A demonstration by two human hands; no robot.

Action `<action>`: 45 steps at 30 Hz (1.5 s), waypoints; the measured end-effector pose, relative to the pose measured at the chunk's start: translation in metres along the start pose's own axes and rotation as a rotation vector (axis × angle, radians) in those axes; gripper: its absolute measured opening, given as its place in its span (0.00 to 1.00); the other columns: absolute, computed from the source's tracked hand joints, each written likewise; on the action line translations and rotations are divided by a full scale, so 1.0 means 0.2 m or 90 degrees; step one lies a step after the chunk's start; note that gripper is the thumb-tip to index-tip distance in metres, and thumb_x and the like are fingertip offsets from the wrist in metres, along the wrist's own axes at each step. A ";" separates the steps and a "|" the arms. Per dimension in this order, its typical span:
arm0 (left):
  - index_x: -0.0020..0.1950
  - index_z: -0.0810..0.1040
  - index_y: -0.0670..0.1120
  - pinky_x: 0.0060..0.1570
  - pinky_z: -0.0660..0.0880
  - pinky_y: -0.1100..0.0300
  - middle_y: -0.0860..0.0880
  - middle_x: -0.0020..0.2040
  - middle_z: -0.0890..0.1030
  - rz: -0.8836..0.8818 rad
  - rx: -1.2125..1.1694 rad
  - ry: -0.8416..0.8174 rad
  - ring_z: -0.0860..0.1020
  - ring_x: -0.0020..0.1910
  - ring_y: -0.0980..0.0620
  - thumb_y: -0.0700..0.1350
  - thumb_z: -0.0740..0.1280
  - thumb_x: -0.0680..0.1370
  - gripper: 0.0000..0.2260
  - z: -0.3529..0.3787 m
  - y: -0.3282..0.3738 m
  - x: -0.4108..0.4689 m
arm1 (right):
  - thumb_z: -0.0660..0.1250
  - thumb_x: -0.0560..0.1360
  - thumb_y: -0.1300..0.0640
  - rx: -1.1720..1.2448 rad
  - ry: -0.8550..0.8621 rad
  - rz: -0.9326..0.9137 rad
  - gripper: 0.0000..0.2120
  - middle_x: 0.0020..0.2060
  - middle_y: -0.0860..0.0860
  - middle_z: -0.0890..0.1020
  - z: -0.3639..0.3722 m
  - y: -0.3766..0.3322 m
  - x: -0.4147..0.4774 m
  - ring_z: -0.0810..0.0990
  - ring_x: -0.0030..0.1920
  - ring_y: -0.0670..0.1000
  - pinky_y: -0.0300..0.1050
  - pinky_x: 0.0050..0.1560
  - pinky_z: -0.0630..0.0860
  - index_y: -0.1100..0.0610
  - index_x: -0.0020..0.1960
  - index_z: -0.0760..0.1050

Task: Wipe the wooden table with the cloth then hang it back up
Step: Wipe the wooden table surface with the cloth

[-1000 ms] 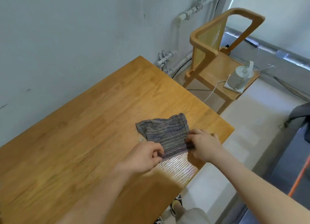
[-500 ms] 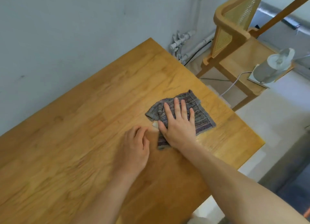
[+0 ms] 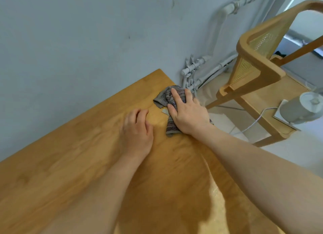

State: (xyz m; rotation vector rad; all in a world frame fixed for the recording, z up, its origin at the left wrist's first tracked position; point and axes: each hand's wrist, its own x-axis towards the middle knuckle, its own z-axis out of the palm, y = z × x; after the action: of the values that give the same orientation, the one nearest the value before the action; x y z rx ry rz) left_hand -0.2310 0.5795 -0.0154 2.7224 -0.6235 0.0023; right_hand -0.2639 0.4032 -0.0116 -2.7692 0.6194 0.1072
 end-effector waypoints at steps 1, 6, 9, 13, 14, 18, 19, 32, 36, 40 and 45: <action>0.66 0.72 0.48 0.64 0.67 0.48 0.48 0.65 0.72 -0.001 0.019 0.007 0.69 0.65 0.46 0.47 0.55 0.79 0.17 0.01 -0.01 0.02 | 0.44 0.80 0.37 0.010 0.004 -0.012 0.27 0.75 0.58 0.56 0.00 -0.02 0.08 0.67 0.66 0.64 0.59 0.55 0.72 0.41 0.77 0.47; 0.67 0.71 0.48 0.66 0.67 0.46 0.47 0.67 0.71 0.003 0.050 0.002 0.69 0.66 0.45 0.50 0.52 0.78 0.20 0.02 0.00 0.00 | 0.47 0.79 0.36 0.066 -0.006 -0.047 0.24 0.62 0.60 0.70 -0.03 -0.13 0.48 0.76 0.53 0.65 0.56 0.47 0.72 0.40 0.74 0.53; 0.68 0.69 0.50 0.68 0.65 0.47 0.48 0.68 0.70 -0.007 0.058 -0.008 0.68 0.67 0.46 0.51 0.51 0.79 0.20 0.02 -0.01 0.00 | 0.50 0.79 0.36 0.144 -0.072 -0.076 0.25 0.60 0.62 0.75 -0.03 -0.15 0.71 0.76 0.58 0.65 0.55 0.57 0.73 0.41 0.74 0.56; 0.68 0.69 0.52 0.67 0.66 0.46 0.49 0.68 0.70 -0.009 0.058 -0.014 0.67 0.68 0.47 0.51 0.52 0.78 0.19 0.02 -0.01 0.01 | 0.55 0.80 0.42 0.306 -0.153 -0.053 0.15 0.57 0.54 0.78 -0.02 -0.19 0.89 0.74 0.60 0.57 0.46 0.54 0.67 0.51 0.59 0.71; 0.68 0.69 0.52 0.67 0.65 0.47 0.50 0.68 0.70 -0.011 0.058 -0.015 0.67 0.68 0.47 0.51 0.52 0.78 0.19 0.02 -0.01 0.01 | 0.56 0.80 0.44 0.342 -0.170 -0.043 0.14 0.55 0.53 0.77 -0.03 -0.19 0.89 0.74 0.60 0.56 0.43 0.53 0.65 0.51 0.57 0.72; 0.67 0.70 0.52 0.66 0.66 0.48 0.50 0.67 0.71 -0.008 0.052 -0.009 0.68 0.67 0.48 0.50 0.54 0.77 0.19 0.02 0.01 0.00 | 0.54 0.82 0.47 0.444 -0.194 -0.034 0.20 0.67 0.54 0.73 -0.07 -0.12 0.77 0.70 0.67 0.54 0.38 0.59 0.62 0.50 0.72 0.64; 0.66 0.71 0.52 0.65 0.67 0.47 0.50 0.66 0.71 -0.008 0.051 -0.005 0.69 0.66 0.47 0.50 0.54 0.77 0.19 0.02 0.01 0.00 | 0.53 0.83 0.47 0.469 -0.190 -0.031 0.20 0.69 0.54 0.71 -0.08 -0.09 0.71 0.69 0.68 0.54 0.37 0.60 0.61 0.49 0.74 0.61; 0.65 0.73 0.48 0.63 0.68 0.44 0.46 0.64 0.73 0.016 0.061 0.035 0.70 0.64 0.44 0.46 0.58 0.76 0.18 0.01 0.03 0.01 | 0.53 0.83 0.47 0.511 -0.177 0.021 0.24 0.74 0.52 0.64 -0.05 0.39 -0.17 0.62 0.73 0.54 0.40 0.65 0.58 0.45 0.77 0.53; 0.65 0.73 0.45 0.61 0.68 0.43 0.41 0.64 0.73 0.032 0.103 0.043 0.70 0.63 0.40 0.44 0.58 0.76 0.18 0.01 0.05 -0.02 | 0.54 0.82 0.46 0.525 -0.171 0.046 0.23 0.72 0.51 0.68 -0.01 0.55 -0.46 0.66 0.71 0.53 0.48 0.70 0.61 0.44 0.76 0.55; 0.68 0.70 0.42 0.63 0.66 0.42 0.37 0.65 0.71 0.023 0.119 0.013 0.68 0.64 0.36 0.43 0.57 0.78 0.18 0.00 0.10 -0.03 | 0.53 0.82 0.45 0.497 -0.156 0.060 0.22 0.70 0.46 0.70 -0.04 0.70 -0.81 0.67 0.69 0.48 0.46 0.69 0.62 0.44 0.75 0.58; 0.72 0.64 0.42 0.68 0.61 0.41 0.38 0.72 0.65 -0.007 0.070 -0.041 0.64 0.69 0.36 0.44 0.54 0.79 0.21 0.03 0.24 -0.17 | 0.53 0.82 0.45 0.465 -0.150 0.083 0.21 0.67 0.49 0.74 -0.07 0.76 -1.00 0.71 0.67 0.52 0.52 0.68 0.65 0.42 0.74 0.58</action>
State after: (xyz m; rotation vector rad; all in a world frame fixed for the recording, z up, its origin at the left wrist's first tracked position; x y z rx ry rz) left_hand -0.2833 0.5519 -0.0071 2.8427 -0.6433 -0.0547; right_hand -0.5104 0.3491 -0.0126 -1.9801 0.6194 0.1882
